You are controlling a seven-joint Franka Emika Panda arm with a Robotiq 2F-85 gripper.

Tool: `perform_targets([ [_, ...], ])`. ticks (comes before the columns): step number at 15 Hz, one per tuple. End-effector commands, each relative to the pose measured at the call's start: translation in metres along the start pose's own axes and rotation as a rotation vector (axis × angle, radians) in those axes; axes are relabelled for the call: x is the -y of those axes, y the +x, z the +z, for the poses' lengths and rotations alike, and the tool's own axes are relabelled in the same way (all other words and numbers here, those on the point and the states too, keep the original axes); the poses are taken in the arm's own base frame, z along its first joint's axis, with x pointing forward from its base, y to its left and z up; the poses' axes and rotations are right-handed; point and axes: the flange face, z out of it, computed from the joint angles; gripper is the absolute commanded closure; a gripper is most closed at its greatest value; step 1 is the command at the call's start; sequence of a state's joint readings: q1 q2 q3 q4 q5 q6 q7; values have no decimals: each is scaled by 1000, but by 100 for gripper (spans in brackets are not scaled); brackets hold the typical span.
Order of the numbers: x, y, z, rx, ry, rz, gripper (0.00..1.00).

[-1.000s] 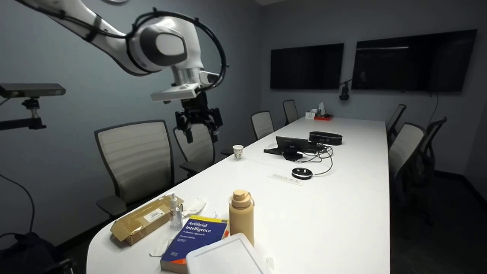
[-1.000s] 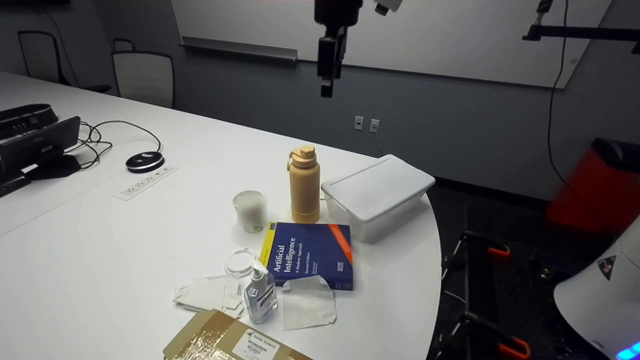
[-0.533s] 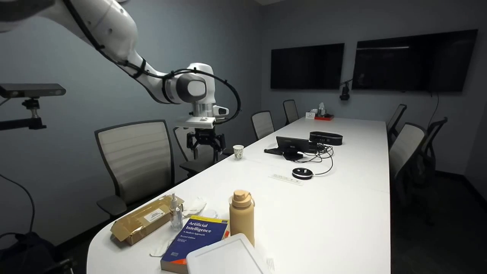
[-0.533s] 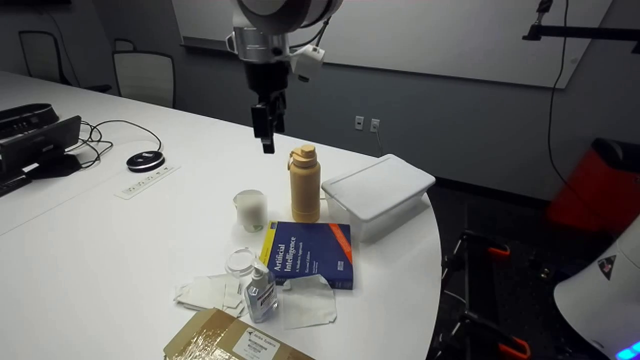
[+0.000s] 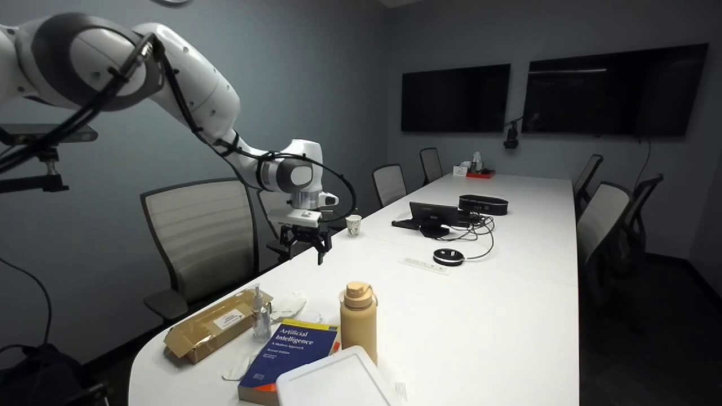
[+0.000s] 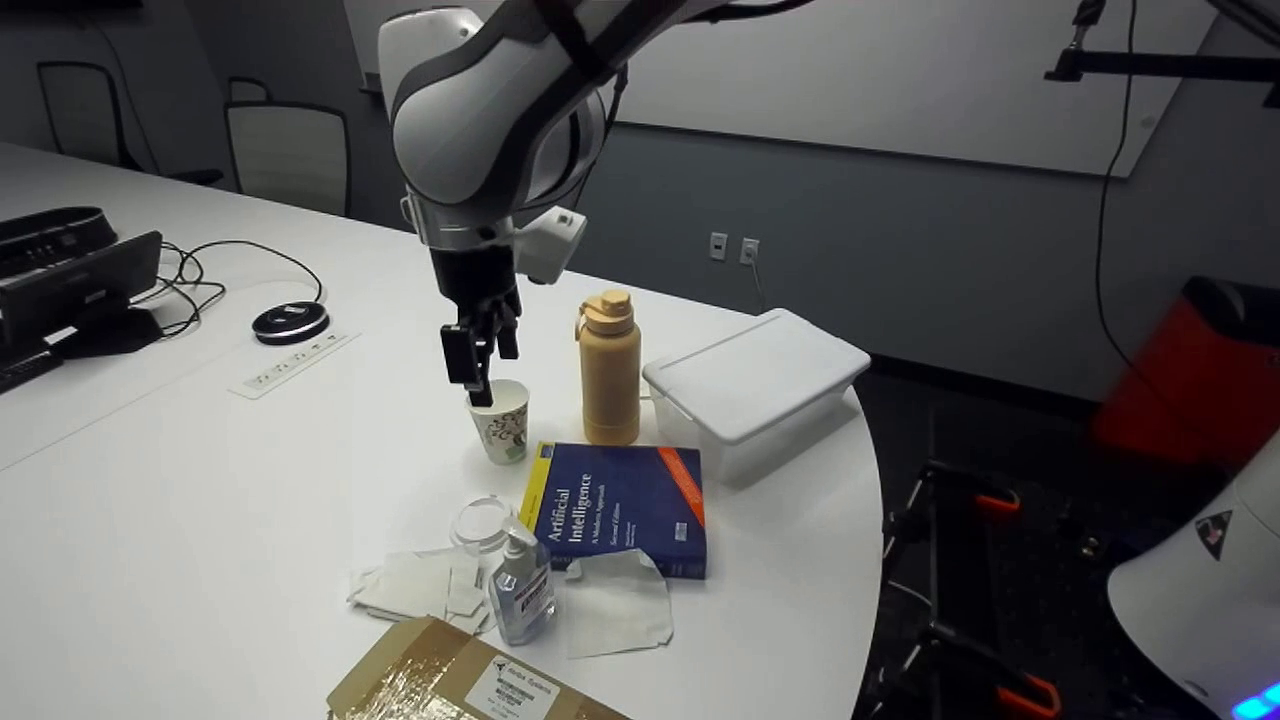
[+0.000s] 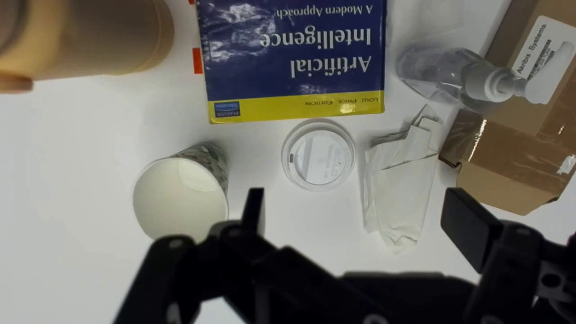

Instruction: Cover the cup

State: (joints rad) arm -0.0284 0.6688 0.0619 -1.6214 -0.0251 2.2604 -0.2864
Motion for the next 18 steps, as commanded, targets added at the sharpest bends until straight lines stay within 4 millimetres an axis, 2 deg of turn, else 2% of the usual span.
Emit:
perform_targets([
  [1,4,17,29,-14,29,31,0],
  [7,5,20,82,-9,50,89,0],
  [13,-7,26,136,-15,38,158,0],
  [18,-24,37,162,-22,31,177,0],
])
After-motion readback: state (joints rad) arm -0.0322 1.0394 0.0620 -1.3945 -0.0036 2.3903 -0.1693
